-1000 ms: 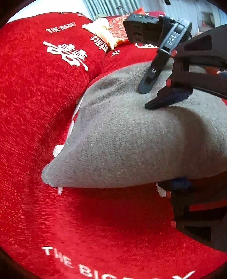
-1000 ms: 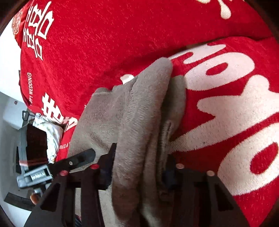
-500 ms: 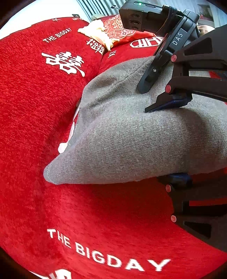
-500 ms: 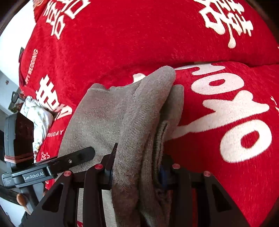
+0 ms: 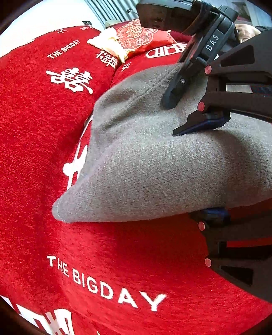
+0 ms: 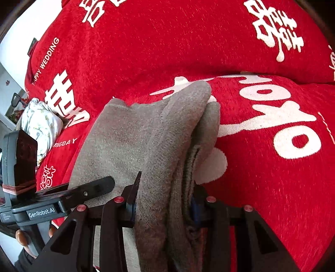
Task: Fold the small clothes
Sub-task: 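Hold the folded sweater edge with both grippers, pressing it flat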
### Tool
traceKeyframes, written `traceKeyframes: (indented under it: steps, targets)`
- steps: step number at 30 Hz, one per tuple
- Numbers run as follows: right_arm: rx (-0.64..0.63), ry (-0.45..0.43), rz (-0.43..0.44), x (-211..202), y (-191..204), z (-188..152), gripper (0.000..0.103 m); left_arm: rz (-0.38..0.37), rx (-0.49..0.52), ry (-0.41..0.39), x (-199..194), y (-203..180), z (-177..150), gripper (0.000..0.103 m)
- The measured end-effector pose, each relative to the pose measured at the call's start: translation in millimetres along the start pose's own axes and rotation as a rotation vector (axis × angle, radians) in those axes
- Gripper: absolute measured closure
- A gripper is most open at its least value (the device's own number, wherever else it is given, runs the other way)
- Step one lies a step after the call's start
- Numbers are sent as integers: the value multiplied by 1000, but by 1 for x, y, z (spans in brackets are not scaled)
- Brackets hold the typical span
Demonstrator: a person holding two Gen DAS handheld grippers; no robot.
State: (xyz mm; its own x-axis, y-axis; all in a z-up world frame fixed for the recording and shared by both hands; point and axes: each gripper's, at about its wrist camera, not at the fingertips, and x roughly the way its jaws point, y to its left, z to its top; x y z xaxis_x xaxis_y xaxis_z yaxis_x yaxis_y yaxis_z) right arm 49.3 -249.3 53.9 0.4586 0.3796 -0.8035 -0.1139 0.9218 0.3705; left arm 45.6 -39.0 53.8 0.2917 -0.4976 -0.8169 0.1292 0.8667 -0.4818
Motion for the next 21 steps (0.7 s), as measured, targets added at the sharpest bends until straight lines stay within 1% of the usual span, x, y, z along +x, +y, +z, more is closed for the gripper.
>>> traceKeyframes:
  steps: [3,4,8,13,17,21]
  targets:
    - [10,-29,4,-4,2,-3,62,16,14,-2,-5,-1,-3,45]
    - [19,-33,12,-5,2,-3,63,35,28,-6,-7,-3,-4,45]
    - [16,-17,17,-3,7,-4,63,94,67,-29,-14,-10,-7,45]
    - [-14,-19,10,-8,18,-3,63,83,46,-42,-22,-4,-10,45]
    - [-21,-32,14,-11,24,-6,63,94,53,-60,-29,-3,-12,45]
    - [-39,-25,5,-9,31,-8,63,93,42,-63,-30,3,-16,45]
